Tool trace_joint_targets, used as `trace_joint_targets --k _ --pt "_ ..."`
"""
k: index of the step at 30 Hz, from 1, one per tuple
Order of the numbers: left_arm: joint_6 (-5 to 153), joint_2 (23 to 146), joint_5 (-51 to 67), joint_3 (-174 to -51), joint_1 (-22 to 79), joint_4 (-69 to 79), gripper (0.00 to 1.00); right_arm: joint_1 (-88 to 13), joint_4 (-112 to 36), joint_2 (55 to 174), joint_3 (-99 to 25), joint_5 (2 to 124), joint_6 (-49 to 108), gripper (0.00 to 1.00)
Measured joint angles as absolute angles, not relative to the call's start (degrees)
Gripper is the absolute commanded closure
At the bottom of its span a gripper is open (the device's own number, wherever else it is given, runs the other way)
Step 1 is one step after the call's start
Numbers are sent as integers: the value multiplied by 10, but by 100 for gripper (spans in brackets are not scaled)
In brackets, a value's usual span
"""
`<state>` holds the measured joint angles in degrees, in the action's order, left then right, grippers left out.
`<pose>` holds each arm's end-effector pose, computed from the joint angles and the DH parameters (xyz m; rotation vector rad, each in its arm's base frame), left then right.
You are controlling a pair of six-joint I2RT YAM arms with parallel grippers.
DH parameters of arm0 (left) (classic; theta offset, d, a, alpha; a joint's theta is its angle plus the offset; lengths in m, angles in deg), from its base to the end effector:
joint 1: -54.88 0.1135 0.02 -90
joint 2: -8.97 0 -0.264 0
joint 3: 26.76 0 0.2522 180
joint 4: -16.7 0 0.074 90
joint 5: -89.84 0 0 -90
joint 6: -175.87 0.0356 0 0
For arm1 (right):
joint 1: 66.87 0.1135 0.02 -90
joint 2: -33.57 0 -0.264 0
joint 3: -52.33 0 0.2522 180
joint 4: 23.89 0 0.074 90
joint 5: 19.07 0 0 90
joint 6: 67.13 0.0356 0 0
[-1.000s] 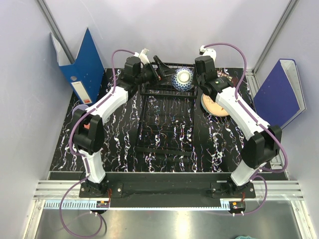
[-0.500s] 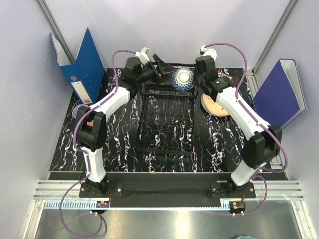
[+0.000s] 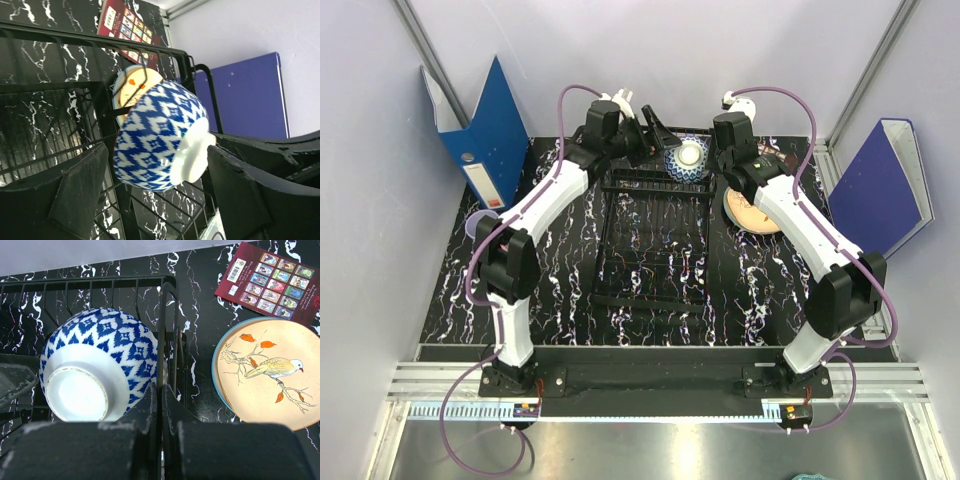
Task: Unload the mixed dishes from the dish rack
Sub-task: Pick up the bowl from the dish rack.
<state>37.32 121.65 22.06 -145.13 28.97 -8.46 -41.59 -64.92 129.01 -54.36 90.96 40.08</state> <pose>0.4201 -0.2190 0.3464 -0.1244 2.0856 -1.2089 0.3539 0.1537 0.3721 0.0651 2.0565 0.0932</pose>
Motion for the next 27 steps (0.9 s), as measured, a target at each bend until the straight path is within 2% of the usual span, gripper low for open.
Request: trace_joint_targets --k 27 --pt "352 1284 278 -1522 283 -87 22 -418 -649 1290 -544 905 405 100"
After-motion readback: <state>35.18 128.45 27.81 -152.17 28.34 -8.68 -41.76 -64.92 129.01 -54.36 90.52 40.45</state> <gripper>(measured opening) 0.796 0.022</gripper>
